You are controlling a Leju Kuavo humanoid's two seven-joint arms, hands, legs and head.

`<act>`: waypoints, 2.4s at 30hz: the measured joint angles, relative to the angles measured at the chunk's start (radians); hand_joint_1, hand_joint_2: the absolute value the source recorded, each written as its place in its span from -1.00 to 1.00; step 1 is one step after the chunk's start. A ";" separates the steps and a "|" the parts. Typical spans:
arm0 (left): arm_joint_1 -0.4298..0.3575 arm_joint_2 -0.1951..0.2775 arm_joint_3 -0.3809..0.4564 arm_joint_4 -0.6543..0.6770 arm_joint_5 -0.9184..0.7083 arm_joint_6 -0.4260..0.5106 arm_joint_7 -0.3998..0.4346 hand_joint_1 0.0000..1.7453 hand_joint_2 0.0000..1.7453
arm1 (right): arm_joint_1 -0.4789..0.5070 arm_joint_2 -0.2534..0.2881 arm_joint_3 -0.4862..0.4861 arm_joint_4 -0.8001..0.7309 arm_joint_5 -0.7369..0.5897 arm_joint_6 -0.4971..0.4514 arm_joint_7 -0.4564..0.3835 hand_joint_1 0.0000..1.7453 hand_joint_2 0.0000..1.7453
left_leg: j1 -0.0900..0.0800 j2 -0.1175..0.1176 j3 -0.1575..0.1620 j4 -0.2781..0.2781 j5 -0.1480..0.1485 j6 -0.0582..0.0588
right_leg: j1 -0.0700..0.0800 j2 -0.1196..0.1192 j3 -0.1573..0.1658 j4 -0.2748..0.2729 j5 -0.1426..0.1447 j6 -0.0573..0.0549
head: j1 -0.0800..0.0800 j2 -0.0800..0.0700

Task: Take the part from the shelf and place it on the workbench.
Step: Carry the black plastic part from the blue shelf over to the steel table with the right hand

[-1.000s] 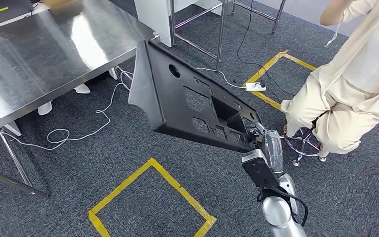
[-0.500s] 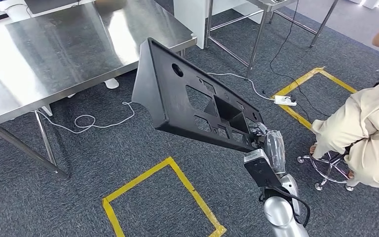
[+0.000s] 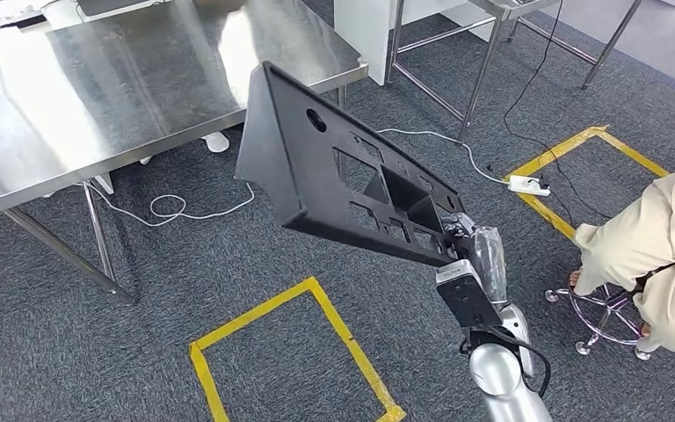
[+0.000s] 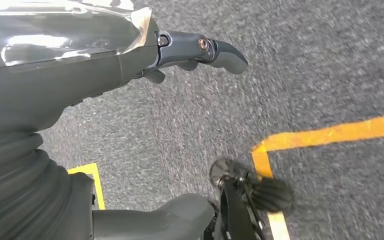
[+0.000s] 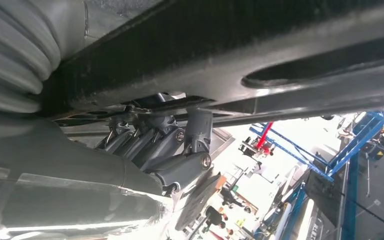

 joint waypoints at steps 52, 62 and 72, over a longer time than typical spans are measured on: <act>-0.003 -0.016 0.091 0.000 0.076 -0.035 -0.049 -1.00 1.00 | -0.082 -0.020 0.034 0.095 -0.038 0.015 -0.037 1.00 1.00 | 0.004 -0.041 0.057 -0.055 -0.020 -0.004 | -0.012 0.033 -0.039 0.004 0.034 0.020 | 0.010 0.000; -0.001 -0.017 0.097 0.000 0.078 -0.033 -0.050 -1.00 1.00 | -0.095 -0.021 0.044 0.106 -0.048 0.016 -0.039 1.00 1.00 | -0.004 -0.009 -0.032 0.031 0.011 0.019 | 0.010 0.032 -0.002 0.000 0.007 -0.014 | 0.006 0.000; -0.002 -0.021 0.099 0.000 0.074 -0.030 -0.053 -1.00 1.00 | -0.114 -0.037 0.054 0.116 -0.072 0.015 -0.043 1.00 1.00 | -0.007 -0.008 0.057 -0.105 0.036 0.048 | 0.014 0.031 -0.135 0.241 -0.080 0.008 | 0.011 0.000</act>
